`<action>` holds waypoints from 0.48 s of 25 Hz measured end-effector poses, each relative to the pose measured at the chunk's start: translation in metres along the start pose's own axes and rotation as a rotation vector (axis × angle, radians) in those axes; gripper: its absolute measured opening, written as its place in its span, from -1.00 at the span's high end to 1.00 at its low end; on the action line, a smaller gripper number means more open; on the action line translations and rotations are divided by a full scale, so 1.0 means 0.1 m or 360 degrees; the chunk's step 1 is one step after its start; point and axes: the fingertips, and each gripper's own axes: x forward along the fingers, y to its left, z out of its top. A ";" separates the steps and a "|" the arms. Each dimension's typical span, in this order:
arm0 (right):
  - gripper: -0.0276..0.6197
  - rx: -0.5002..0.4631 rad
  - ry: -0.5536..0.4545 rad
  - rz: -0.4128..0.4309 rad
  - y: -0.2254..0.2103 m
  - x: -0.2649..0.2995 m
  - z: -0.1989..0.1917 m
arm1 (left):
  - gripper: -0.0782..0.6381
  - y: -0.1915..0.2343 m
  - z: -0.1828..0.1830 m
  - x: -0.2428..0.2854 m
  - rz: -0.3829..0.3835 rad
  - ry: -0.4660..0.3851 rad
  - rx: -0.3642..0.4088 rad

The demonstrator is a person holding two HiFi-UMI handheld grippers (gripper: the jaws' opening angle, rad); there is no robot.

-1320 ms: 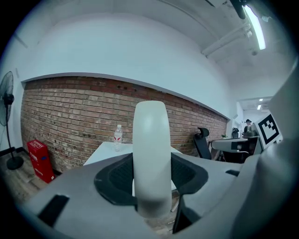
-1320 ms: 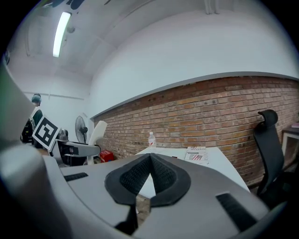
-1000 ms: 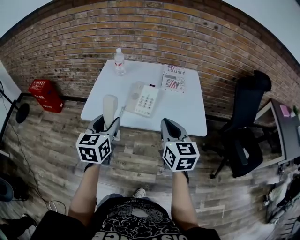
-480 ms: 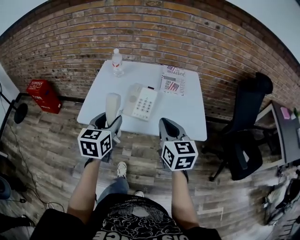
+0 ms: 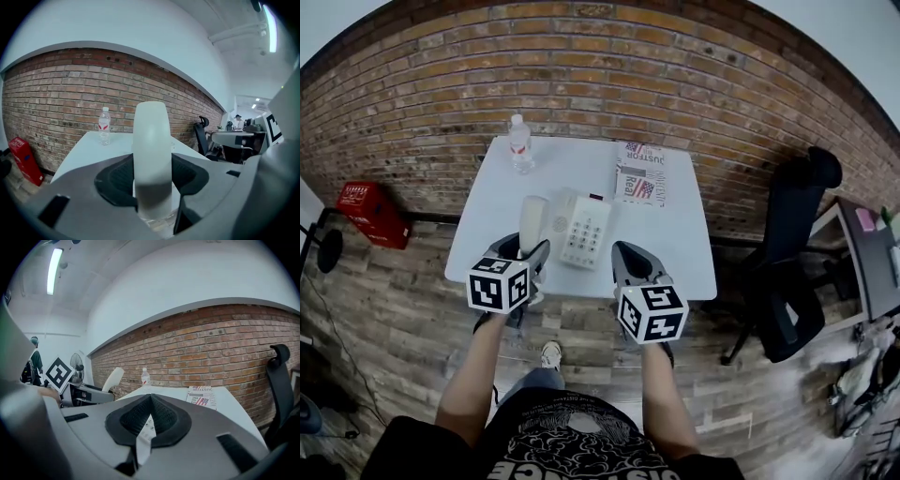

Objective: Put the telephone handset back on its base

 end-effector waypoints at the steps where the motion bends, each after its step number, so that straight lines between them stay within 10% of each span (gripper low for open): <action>1: 0.91 0.0002 0.0006 -0.0010 -0.01 0.07 0.00 | 0.18 0.04 0.01 0.07 -0.0019 0.0021 -0.0004; 12: 0.91 0.0024 0.0075 -0.0100 -0.13 0.52 -0.07 | 0.18 0.28 -0.10 0.83 -0.0189 0.0314 -0.0025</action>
